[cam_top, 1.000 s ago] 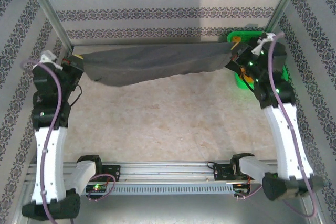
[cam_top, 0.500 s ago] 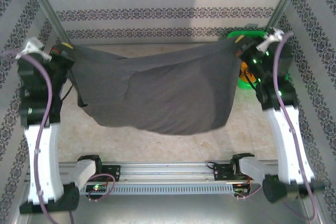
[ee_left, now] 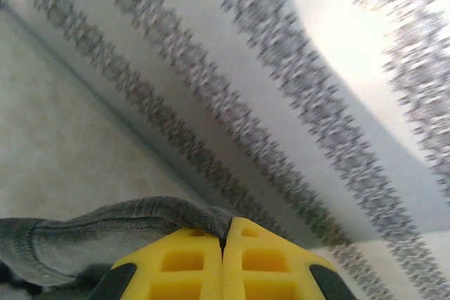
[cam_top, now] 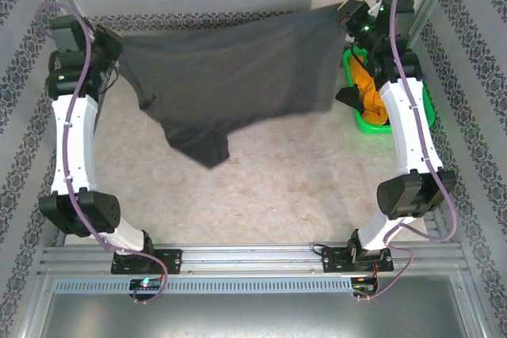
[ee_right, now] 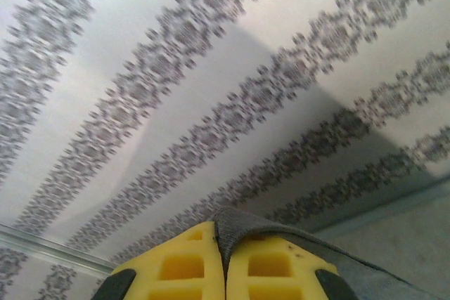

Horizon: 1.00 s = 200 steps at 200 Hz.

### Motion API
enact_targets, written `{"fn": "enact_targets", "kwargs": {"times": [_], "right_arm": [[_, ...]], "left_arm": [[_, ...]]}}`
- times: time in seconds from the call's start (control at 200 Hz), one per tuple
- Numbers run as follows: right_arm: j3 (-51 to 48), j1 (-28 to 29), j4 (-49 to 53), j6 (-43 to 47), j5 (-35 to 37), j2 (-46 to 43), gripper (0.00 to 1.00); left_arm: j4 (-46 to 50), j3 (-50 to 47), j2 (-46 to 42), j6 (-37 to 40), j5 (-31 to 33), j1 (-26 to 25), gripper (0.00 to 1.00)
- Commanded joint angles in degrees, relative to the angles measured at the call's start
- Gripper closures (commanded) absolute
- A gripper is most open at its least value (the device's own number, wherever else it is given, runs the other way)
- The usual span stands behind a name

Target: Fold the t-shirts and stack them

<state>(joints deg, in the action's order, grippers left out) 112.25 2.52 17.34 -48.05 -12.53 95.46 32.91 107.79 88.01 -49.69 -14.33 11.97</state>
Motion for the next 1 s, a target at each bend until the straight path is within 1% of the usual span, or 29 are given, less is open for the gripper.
{"fn": "enact_targets", "kwargs": {"times": [0.0, 0.095, 0.185, 0.275, 0.31, 0.35, 0.38, 0.405, 0.44, 0.445, 0.46, 0.465, 0.47, 0.495, 0.53, 0.555, 0.565, 0.58, 0.59, 0.625, 0.689, 0.744, 0.844, 0.919, 0.994], "right_arm": [[2.5, -1.9, -2.0, 0.8, 1.5, -7.0, 1.00], [-2.8, -2.4, -0.5, 1.4, 3.0, -12.3, 1.00], [-11.5, -2.4, 0.7, 1.5, 5.5, -18.2, 1.00], [-21.3, -2.3, 3.7, 1.1, 7.9, -23.7, 1.00], [-24.7, -2.3, 5.1, 1.1, 8.7, -25.4, 1.00], [-30.5, -2.0, 6.0, 1.1, 9.8, -27.7, 1.00], [-34.0, -1.9, 6.3, 0.8, 10.1, -28.8, 1.00], [-37.3, -1.7, 6.7, 0.5, 10.3, -29.5, 1.00], [-42.2, -1.6, 7.1, 0.2, 9.8, -30.2, 0.87], [-42.2, -1.6, 7.1, 0.2, 9.8, -30.2, 0.87], [-43.5, -1.5, 7.3, 0.2, 9.7, -30.3, 0.81], [-44.8, -1.4, 7.5, 0.2, 9.6, -30.3, 0.77], [-44.8, -1.4, 7.5, 0.2, 9.6, -30.3, 0.77], [-47.6, -1.2, 7.9, 0.2, 9.6, -30.2, 0.68], [-51.7, -1.0, 8.6, -0.3, 9.7, -30.0, 0.56], [-53.6, -0.8, 8.7, -0.5, 9.4, -29.8, 0.52], [-55.3, -0.7, 8.7, -0.7, 9.4, -29.5, 0.47], [-55.7, -0.6, 8.8, -0.8, 9.4, -29.4, 0.47], [-56.9, -0.5, 8.8, -0.9, 9.6, -29.3, 0.45], [-58.9, -0.5, 9.7, -1.3, 9.7, -28.8, 0.43], [-61.3, -0.3, 10.7, -1.2, 10.1, -28.1, 0.43], [-62.3, -0.1, 11.3, -0.8, 10.4, -27.8, 0.43], [-62.3, 0.2, 12.2, 0.2, 10.7, -26.9, 0.44], [-62.2, 0.6, 12.2, 0.9, 9.8, -25.6, 0.45], [-62.2, 0.8, 12.0, 1.4, 8.7, -24.0, 0.45]], "left_arm": [[-4.3, 4.8, -8.1, 3.0, 3.5, 0.9, 1.00], [-3.6, 3.1, -12.4, 3.1, 5.3, 0.9, 1.00], [-2.2, -1.6, -16.2, 1.9, 6.1, 0.9, 1.00], [0.3, -10.1, -20.3, 0.8, 7.0, 0.8, 1.00], [2.8, -13.4, -21.3, 0.2, 7.7, 0.8, 1.00], [4.3, -17.9, -22.2, -0.1, 7.5, 0.8, 1.00], [4.4, -21.8, -22.9, 0.3, 7.1, 0.7, 0.94], [4.5, -25.2, -23.4, 0.3, 7.4, 0.5, 0.84], [4.7, -30.3, -24.1, -0.2, 7.6, 0.3, 0.70], [4.7, -31.1, -24.2, -0.4, 7.7, 0.3, 0.69], [4.8, -33.1, -24.4, -0.6, 8.0, 0.3, 0.64], [4.8, -33.7, -24.5, -0.7, 8.1, 0.3, 0.63], [4.9, -34.4, -24.5, -0.8, 8.1, 0.3, 0.61], [4.7, -37.6, -25.1, -0.7, 8.5, 0.3, 0.54], [4.2, -41.8, -25.5, -0.9, 8.9, 0.3, 0.49], [4.3, -44.6, -25.9, -1.3, 9.3, 0.3, 0.46], [4.2, -45.7, -26.0, -1.5, 9.3, 0.3, 0.45], [4.1, -47.1, -26.2, -1.7, 9.4, 0.3, 0.43], [4.0, -47.7, -26.3, -1.7, 9.3, 0.3, 0.43], [3.7, -50.8, -26.8, -2.3, 8.8, 0.3, 0.43], [3.7, -55.0, -28.0, -4.1, 7.3, 0.1, 0.42], [4.0, -57.6, -29.1, -5.1, 6.7, -1.3, 0.42], [8.0, -60.4, -29.8, -6.0, 7.0, -5.8, 0.43], [10.5, -63.4, -30.0, -7.3, 6.4, -10.5, 0.44], [11.0, -67.3, -30.6, -10.8, 4.4, -15.7, 0.46]]}}
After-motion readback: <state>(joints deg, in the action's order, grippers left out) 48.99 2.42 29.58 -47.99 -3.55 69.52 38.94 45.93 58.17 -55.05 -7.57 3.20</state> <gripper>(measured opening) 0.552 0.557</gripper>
